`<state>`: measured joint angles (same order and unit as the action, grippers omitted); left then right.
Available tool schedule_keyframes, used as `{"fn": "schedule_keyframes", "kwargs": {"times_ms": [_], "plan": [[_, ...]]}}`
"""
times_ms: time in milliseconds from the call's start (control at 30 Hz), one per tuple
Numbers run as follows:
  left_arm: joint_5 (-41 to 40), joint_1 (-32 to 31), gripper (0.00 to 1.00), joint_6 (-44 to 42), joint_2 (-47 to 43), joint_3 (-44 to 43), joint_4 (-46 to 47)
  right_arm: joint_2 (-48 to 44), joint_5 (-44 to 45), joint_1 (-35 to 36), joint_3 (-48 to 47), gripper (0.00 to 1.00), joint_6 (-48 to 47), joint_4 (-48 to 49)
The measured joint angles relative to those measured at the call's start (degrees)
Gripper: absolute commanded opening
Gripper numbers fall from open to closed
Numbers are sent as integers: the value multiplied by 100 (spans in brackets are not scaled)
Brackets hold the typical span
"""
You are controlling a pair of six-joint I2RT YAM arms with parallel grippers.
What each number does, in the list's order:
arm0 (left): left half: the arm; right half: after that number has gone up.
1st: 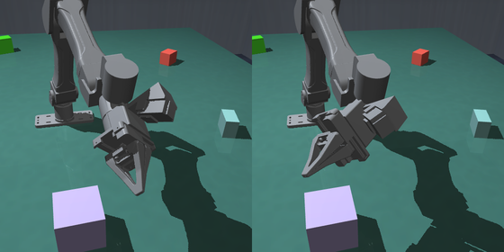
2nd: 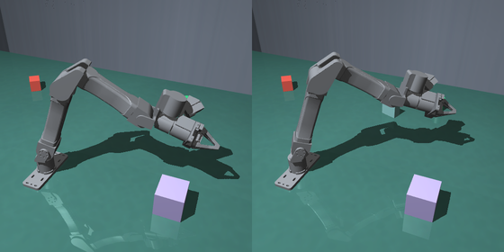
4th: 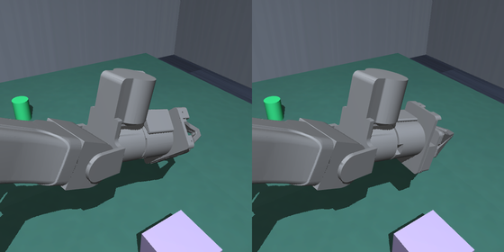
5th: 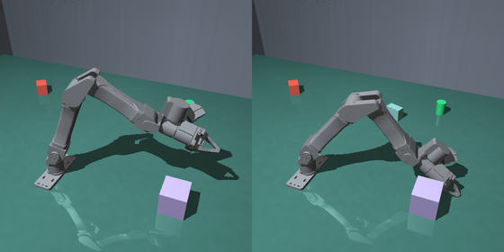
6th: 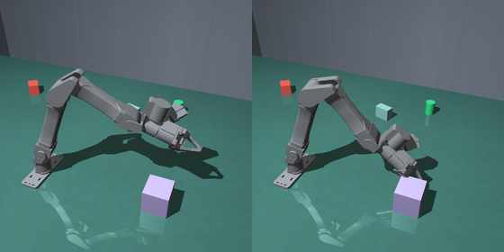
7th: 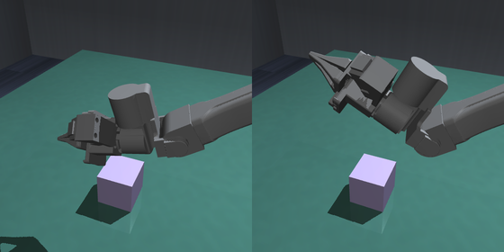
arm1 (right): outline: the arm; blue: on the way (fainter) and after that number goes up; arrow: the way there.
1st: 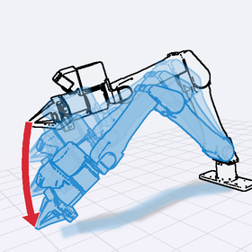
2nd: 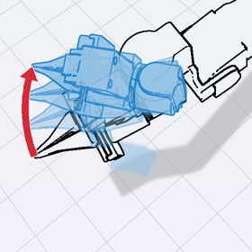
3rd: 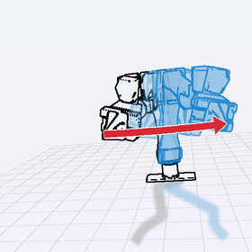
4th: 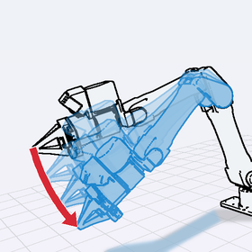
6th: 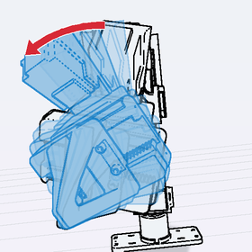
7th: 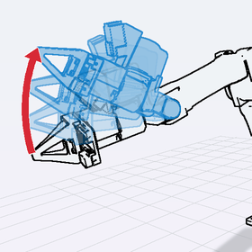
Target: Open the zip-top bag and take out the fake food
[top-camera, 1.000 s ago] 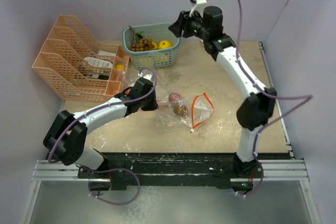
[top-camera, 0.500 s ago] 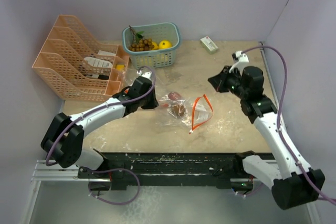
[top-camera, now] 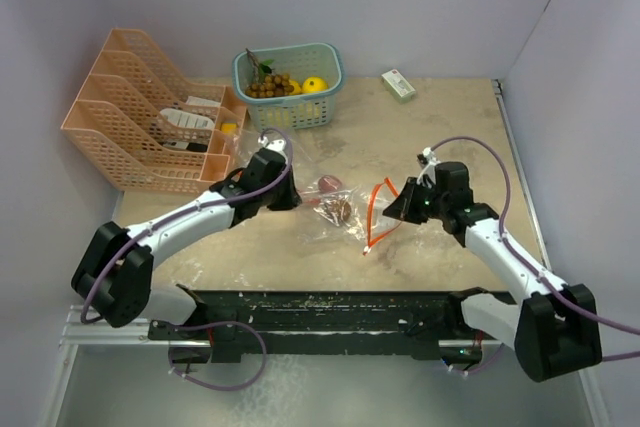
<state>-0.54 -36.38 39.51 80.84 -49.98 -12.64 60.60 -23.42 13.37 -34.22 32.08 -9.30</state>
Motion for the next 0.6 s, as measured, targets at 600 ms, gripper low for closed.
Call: {"fn": "schedule_keyframes", "kwargs": {"times_ms": [600], "plan": [[127, -715, 0, 640, -396, 841, 398, 1808, -785, 358, -20, 17, 402, 1648]]}}
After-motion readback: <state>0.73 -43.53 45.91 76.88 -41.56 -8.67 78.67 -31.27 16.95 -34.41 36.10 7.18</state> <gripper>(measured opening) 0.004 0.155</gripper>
